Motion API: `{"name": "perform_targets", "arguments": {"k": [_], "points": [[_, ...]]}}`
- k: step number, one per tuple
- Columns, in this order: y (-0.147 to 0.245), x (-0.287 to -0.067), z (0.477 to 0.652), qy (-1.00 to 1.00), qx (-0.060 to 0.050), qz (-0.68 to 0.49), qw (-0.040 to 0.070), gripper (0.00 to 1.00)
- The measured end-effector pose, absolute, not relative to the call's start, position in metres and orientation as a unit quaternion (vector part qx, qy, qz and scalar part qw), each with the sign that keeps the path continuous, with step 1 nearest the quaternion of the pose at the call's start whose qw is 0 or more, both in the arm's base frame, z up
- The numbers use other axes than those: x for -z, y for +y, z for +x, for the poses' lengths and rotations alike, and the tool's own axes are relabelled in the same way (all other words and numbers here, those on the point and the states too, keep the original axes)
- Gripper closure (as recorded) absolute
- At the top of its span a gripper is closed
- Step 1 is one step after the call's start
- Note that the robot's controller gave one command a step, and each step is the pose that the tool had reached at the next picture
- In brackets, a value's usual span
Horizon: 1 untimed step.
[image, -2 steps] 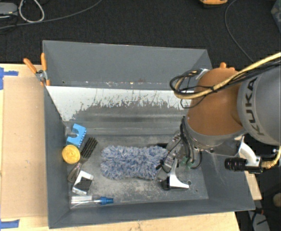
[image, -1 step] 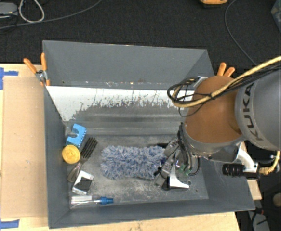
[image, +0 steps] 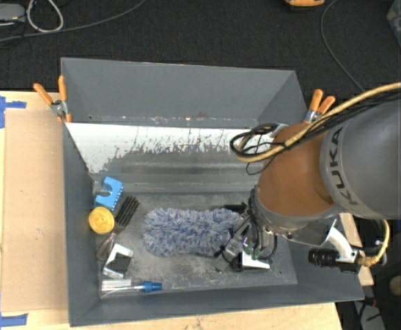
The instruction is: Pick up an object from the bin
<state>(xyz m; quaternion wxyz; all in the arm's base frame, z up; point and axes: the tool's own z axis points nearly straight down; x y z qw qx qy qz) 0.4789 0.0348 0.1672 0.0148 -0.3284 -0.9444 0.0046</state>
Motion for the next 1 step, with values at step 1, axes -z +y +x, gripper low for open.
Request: {"name": "perform_targets", "arguments": {"k": [1], "points": [[0.0383,-0.1575,0.4831,-0.925,-0.003,-0.381,0.012,0.00]]}}
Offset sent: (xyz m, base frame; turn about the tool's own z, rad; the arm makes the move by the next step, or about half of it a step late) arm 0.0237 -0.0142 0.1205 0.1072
